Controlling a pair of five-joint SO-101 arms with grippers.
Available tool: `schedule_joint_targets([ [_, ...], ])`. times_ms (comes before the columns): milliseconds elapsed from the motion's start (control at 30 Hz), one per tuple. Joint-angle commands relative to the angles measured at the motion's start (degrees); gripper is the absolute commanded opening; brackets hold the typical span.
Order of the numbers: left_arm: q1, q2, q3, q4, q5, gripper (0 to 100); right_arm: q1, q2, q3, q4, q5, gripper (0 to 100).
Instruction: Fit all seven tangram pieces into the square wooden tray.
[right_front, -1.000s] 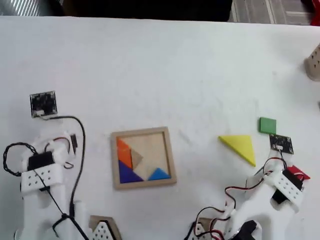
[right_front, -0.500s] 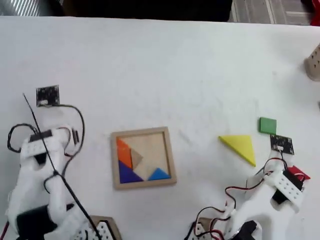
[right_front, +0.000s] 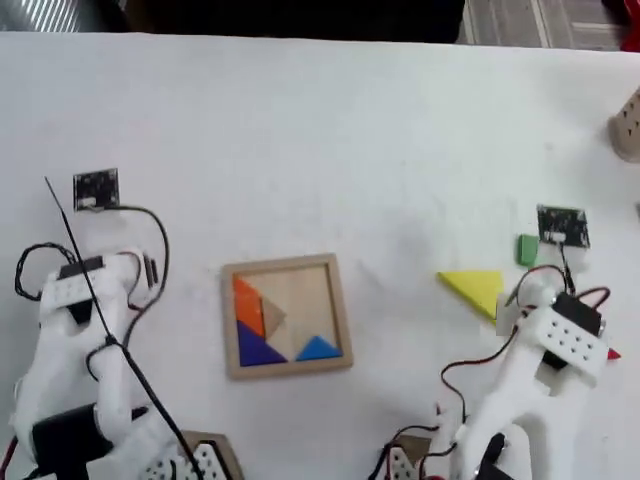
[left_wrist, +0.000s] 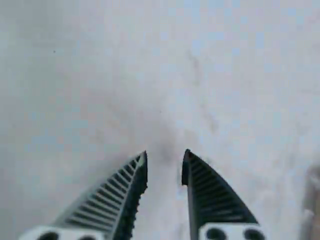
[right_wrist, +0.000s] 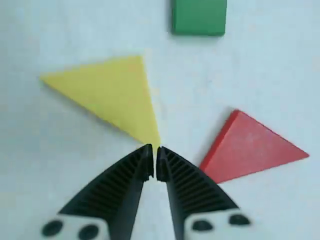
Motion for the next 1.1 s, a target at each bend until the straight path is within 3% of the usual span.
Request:
schedule_joint_targets([
  [0,-0.04,-1.27,-2.11,0.18,-0.35,13,-4.53,-0.13,-5.71,-0.84,-6.42,1.9],
  [133,-0.04,-1.27,-2.11,0.18,-0.35,13,-6.9,-0.04,-6.33,-4.79,-10.2,2.1],
  [233,-0.04,-1.19,-2.11,0.18,-0.35,13,-6.46,-0.04,-6.15,-7.25,-13.89,8.2],
  [333,-0.04,-1.19,-2.11,0.18,-0.35,13,-5.49,-0.04,-6.33,-8.57,-13.89,14.9],
  [600,-0.04,-1.19,-2.11,0.18,-0.35,13,-5.49,0.84,-8.88,-9.27,-13.8,15.6],
  [900,-0.04,-1.19,-2.11,0.18,-0.35,13,-4.62,21.67,-29.71,-1.54,-13.8,15.6],
  [1067,-0.04,-1.19,-2.11,0.18,-0.35,13,-4.97,33.89,-39.3,1.63,-3.25,23.8],
])
